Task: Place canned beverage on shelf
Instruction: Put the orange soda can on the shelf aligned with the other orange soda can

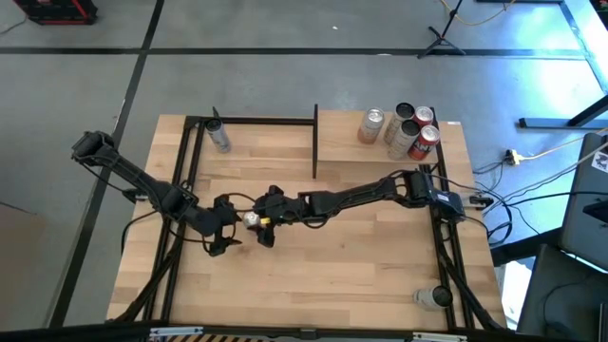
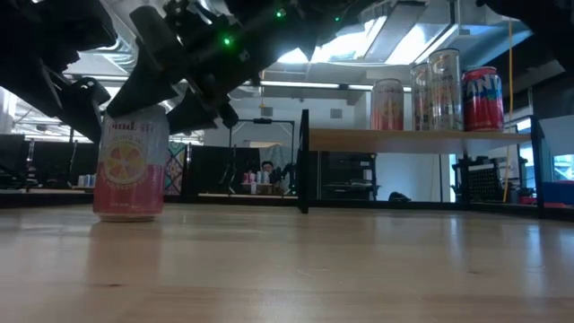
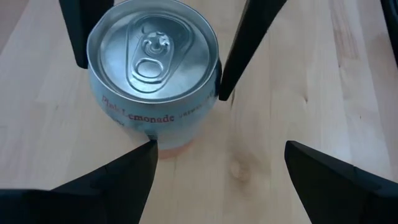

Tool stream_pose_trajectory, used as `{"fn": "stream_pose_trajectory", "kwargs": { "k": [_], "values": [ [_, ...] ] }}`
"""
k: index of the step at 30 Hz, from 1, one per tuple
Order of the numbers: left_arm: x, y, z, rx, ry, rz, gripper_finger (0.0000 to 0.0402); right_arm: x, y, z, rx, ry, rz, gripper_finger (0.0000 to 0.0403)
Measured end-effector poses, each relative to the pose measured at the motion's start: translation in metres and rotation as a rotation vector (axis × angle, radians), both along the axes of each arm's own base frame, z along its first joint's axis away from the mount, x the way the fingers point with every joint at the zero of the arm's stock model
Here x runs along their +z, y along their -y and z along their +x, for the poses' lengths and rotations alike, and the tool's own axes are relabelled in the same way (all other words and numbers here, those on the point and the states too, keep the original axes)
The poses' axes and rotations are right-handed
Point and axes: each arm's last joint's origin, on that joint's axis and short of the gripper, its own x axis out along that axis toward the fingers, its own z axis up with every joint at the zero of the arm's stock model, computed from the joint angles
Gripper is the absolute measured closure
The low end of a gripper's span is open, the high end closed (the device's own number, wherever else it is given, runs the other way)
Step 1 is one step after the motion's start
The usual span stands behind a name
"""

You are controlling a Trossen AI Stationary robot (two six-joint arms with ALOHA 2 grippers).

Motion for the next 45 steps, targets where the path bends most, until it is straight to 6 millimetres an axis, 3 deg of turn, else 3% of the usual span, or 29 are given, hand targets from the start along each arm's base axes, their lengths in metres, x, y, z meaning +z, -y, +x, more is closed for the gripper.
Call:
{"fn": "stream_pose_trajectory", "kwargs": {
  "k": [5, 9, 18, 25, 28, 32, 38, 45],
  "values": [
    [0.000, 0.000, 0.000, 0.001, -0.001, 0.001, 0.0062, 0.000, 0.000, 0.000, -0.002, 0.002, -0.001, 0.0125],
    [0.000, 0.000, 0.000, 0.002, -0.002, 0.003, 0.0062, 0.000, 0.002, 0.000, -0.003, 0.001, 0.001, 0.0134],
    [0.000, 0.000, 0.000, 0.003, 0.001, 0.005, 0.0062, 0.000, 0.002, 0.000, -0.006, 0.001, -0.003, 0.0072],
    [0.000, 0.000, 0.000, 0.003, 0.001, 0.004, 0.0062, -0.017, -0.003, 0.006, 0.004, 0.015, 0.020, 0.0054],
    [0.000, 0.000, 0.000, 0.000, -0.001, 0.002, 0.0062, -0.017, -0.003, 0.006, 0.000, 0.019, 0.030, 0.0074],
    [0.000, 0.000, 0.000, 0.000, -0.002, 0.002, 0.0062, -0.016, -0.003, 0.006, -0.005, 0.016, 0.033, 0.0133],
    [0.000, 0.000, 0.000, -0.006, -0.004, -0.005, 0.0062, 0.002, -0.002, 0.000, -0.008, 0.015, 0.040, 0.0134],
    [0.009, 0.002, 0.002, -0.016, 0.011, -0.026, 0.0062, 0.067, 0.000, -0.026, -0.009, 0.032, 0.041, 0.0134]
  ]
}}
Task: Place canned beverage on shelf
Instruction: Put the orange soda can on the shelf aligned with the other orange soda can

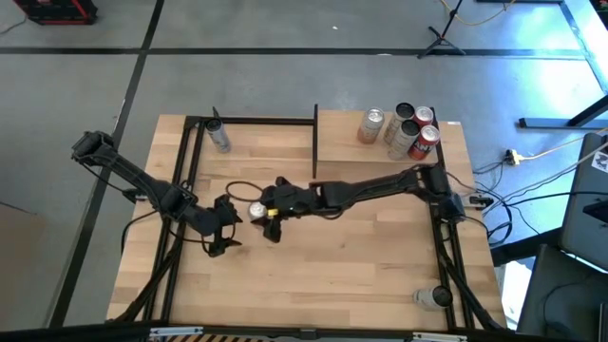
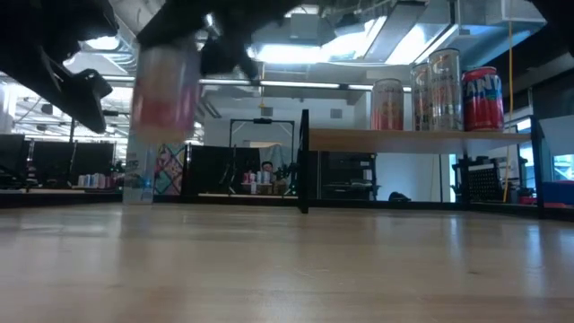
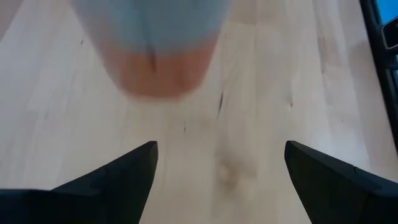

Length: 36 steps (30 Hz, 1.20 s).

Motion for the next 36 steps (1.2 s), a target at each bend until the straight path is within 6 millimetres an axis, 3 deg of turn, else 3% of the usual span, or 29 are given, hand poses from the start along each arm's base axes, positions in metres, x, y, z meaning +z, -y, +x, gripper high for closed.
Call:
{"fn": "stream_pose_trajectory", "kwargs": {
  "k": [9, 16, 30, 36],
  "values": [
    [0.003, 0.000, 0.000, 0.001, -0.005, 0.002, 0.0062, 0.080, 0.007, -0.052, -0.064, 0.013, -0.053, 0.0134],
    [0.003, 0.000, 0.000, 0.011, 0.000, 0.014, 0.0062, 0.119, 0.016, -0.097, -0.160, -0.045, -0.122, 0.0134],
    [0.003, -0.001, 0.000, 0.015, 0.001, 0.014, 0.0062, 0.148, 0.030, -0.161, -0.338, -0.184, -0.222, 0.0134],
    [0.003, 0.000, 0.000, 0.017, 0.001, 0.012, 0.0062, 0.146, 0.040, -0.194, -0.415, -0.189, -0.211, 0.0134]
  ]
}}
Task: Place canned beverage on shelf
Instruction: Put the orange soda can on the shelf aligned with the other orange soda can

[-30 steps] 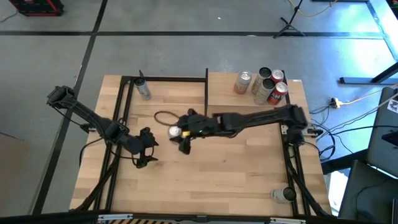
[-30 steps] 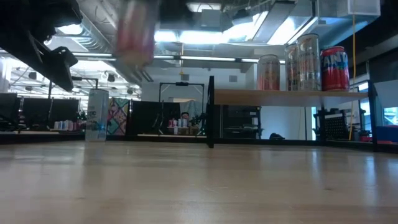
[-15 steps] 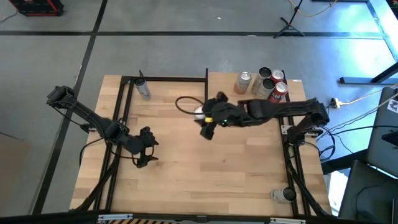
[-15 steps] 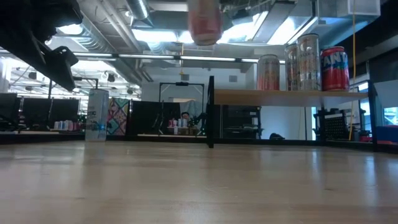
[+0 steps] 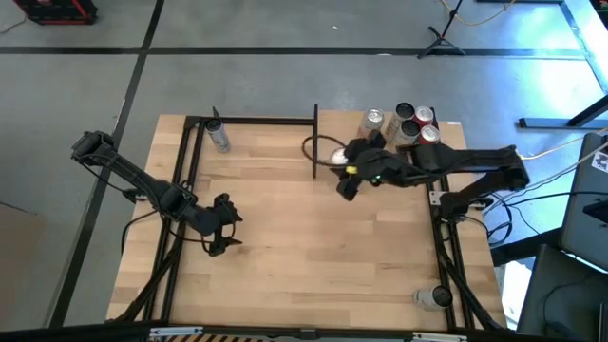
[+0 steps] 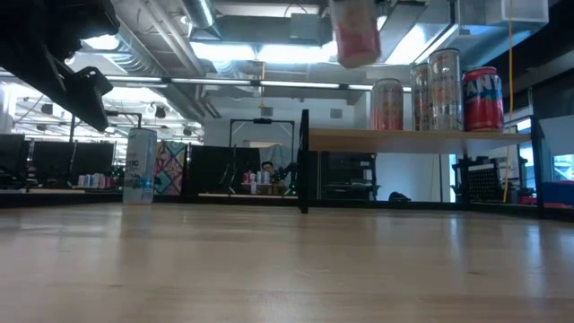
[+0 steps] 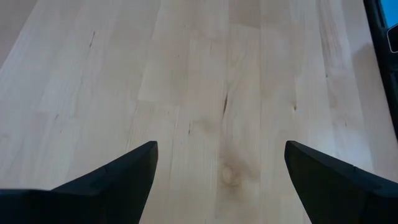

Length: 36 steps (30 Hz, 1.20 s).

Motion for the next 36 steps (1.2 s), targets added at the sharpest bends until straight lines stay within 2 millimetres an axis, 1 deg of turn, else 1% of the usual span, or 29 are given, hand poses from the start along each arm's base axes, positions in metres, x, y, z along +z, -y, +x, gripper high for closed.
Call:
{"fn": "stream_pose_trajectory", "kwargs": {
  "k": [3, 7, 11, 14, 18, 21, 27, 31, 36],
  "values": [
    [0.000, 0.000, 0.000, 0.001, 0.000, 0.000, 0.0062, -0.010, 0.010, -0.016, -0.041, -0.005, 0.024, 0.0134],
    [0.000, 0.000, 0.000, 0.001, 0.007, -0.004, 0.0062, -0.020, 0.026, -0.034, -0.096, 0.043, 0.058, 0.0134],
    [0.000, 0.000, 0.000, 0.001, 0.007, -0.004, 0.0062, -0.029, 0.039, -0.046, -0.151, 0.088, 0.063, 0.0134],
    [0.000, 0.000, 0.001, 0.002, 0.007, -0.004, 0.0062, -0.036, 0.050, -0.054, -0.201, 0.079, 0.056, 0.0134],
    [0.001, 0.000, 0.001, 0.002, 0.007, -0.004, 0.0062, -0.048, 0.061, -0.059, -0.247, 0.053, 0.074, 0.0134],
    [0.001, 0.000, 0.001, 0.004, 0.008, -0.002, 0.0062, -0.051, 0.065, -0.062, -0.266, 0.056, 0.072, 0.0134],
    [0.001, 0.000, 0.001, 0.006, 0.010, 0.000, 0.0062, -0.065, 0.076, -0.063, -0.290, 0.014, 0.068, 0.0134],
    [0.001, 0.000, 0.001, 0.006, 0.010, 0.000, 0.0062, -0.071, 0.078, -0.062, -0.297, 0.027, 0.069, 0.0134],
    [0.000, 0.000, 0.001, 0.007, 0.010, 0.000, 0.0062, -0.071, 0.078, -0.061, -0.287, 0.039, 0.075, 0.0134]
  ]
}}
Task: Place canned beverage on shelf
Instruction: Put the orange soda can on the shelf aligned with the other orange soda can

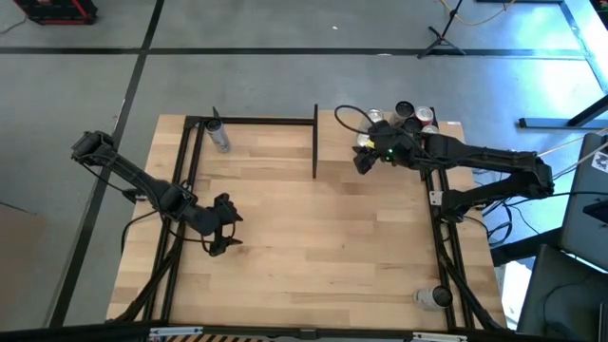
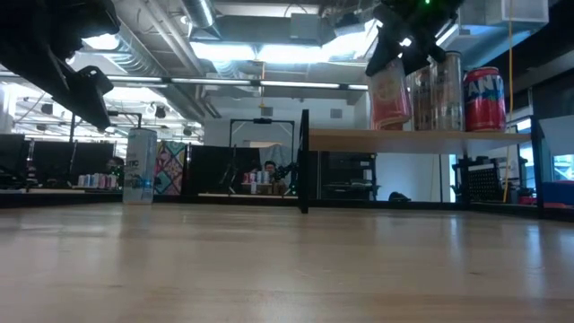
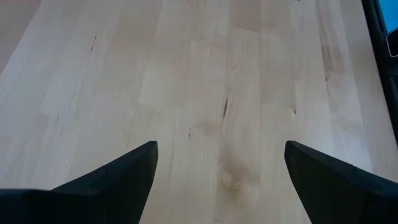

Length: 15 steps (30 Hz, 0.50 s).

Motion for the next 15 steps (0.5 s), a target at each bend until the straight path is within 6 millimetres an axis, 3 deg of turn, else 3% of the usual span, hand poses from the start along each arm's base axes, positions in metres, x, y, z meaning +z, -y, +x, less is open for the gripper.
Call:
{"fn": "stream_pose_trajectory", "kwargs": {
  "k": [9, 15],
  "values": [
    [0.000, 0.000, 0.000, 0.011, 0.007, 0.012, 0.0062, 0.003, 0.000, 0.004, 0.008, 0.075, 0.028, 0.0134],
    [0.000, -0.001, 0.000, 0.014, 0.008, 0.015, 0.0062, 0.007, -0.023, 0.006, 0.017, 0.128, 0.016, 0.0134]
  ]
}}
